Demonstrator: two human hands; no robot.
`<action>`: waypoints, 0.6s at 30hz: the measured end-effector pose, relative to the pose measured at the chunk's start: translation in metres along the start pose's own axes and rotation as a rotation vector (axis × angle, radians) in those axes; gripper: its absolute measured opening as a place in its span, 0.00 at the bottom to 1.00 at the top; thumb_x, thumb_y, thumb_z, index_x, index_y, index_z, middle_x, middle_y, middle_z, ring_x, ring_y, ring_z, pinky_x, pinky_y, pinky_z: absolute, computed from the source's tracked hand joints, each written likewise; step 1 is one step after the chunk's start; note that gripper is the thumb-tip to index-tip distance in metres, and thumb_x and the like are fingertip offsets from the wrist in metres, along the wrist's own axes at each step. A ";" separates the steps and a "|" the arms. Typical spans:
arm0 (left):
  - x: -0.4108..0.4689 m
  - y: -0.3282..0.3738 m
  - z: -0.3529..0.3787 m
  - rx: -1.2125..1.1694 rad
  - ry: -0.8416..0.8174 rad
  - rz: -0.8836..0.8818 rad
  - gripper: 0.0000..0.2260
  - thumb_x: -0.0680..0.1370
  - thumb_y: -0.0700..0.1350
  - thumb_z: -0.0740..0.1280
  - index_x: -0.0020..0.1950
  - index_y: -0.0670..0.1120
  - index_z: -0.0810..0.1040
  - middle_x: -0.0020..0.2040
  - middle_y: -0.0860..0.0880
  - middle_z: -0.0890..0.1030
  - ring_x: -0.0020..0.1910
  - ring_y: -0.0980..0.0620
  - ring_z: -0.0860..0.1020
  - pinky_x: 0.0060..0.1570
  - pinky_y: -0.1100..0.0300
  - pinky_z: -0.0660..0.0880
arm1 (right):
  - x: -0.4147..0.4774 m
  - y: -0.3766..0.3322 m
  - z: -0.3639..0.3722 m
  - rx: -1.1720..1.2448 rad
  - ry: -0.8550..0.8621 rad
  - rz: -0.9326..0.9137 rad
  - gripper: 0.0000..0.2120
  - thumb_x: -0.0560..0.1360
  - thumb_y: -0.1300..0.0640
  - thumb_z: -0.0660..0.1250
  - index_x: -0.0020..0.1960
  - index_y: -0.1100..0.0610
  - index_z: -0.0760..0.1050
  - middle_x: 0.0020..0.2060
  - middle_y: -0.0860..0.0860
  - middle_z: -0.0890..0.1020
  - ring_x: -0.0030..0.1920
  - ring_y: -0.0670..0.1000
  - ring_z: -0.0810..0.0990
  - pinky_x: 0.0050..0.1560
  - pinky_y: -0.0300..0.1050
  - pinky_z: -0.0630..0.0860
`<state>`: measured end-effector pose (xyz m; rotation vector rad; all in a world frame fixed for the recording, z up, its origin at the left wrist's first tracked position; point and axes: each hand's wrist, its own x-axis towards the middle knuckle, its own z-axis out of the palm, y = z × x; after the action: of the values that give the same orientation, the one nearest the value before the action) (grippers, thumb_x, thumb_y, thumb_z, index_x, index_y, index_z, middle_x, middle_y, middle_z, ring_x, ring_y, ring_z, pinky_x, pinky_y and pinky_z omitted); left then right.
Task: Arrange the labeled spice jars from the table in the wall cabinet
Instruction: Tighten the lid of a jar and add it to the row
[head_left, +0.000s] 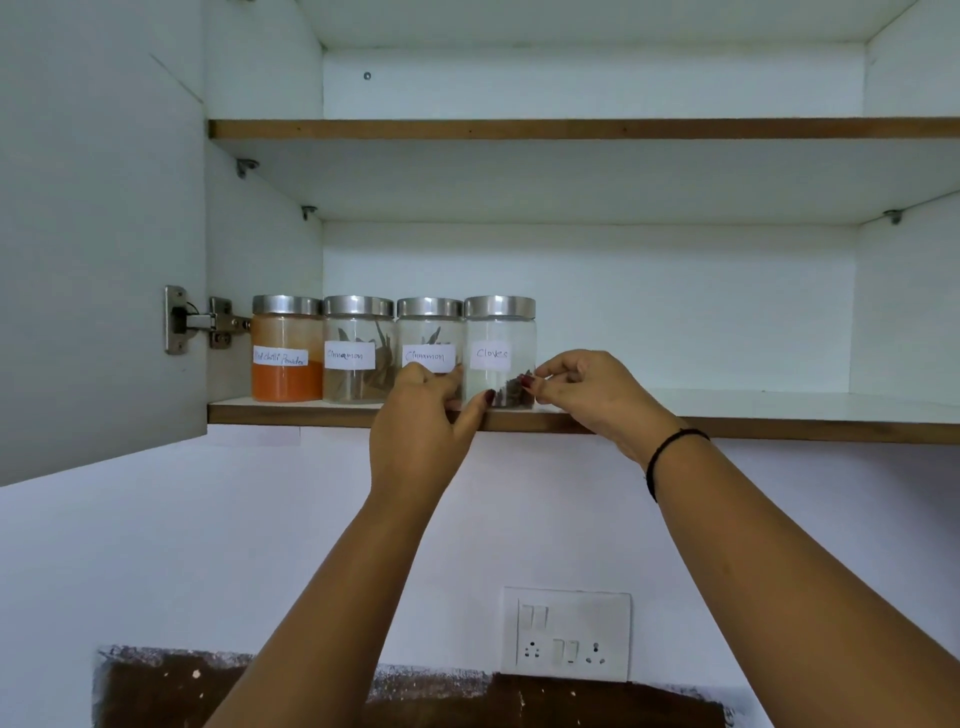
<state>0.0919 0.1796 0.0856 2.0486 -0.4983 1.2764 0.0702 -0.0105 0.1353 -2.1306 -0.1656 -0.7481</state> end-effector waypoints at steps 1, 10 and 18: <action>0.000 0.000 0.001 -0.007 0.004 -0.004 0.19 0.78 0.57 0.67 0.65 0.50 0.80 0.50 0.50 0.74 0.45 0.54 0.77 0.42 0.59 0.78 | 0.000 0.000 0.001 0.008 0.008 -0.004 0.16 0.74 0.49 0.73 0.57 0.56 0.81 0.47 0.53 0.85 0.53 0.50 0.82 0.52 0.40 0.75; -0.001 0.003 0.004 0.003 0.026 -0.031 0.19 0.79 0.56 0.67 0.68 0.51 0.78 0.52 0.49 0.73 0.48 0.54 0.76 0.44 0.58 0.79 | -0.002 -0.002 0.003 -0.080 0.050 -0.049 0.15 0.76 0.46 0.70 0.56 0.55 0.82 0.48 0.51 0.85 0.52 0.50 0.82 0.54 0.44 0.77; 0.001 0.002 0.004 0.077 -0.020 -0.008 0.20 0.81 0.55 0.63 0.72 0.52 0.74 0.55 0.50 0.72 0.53 0.52 0.77 0.41 0.61 0.74 | -0.004 -0.008 0.008 -0.305 0.068 -0.077 0.20 0.76 0.42 0.67 0.58 0.55 0.81 0.50 0.50 0.84 0.53 0.52 0.81 0.54 0.49 0.78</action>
<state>0.0940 0.1750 0.0862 2.1267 -0.4558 1.2904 0.0676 0.0013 0.1355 -2.3926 -0.1030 -0.9387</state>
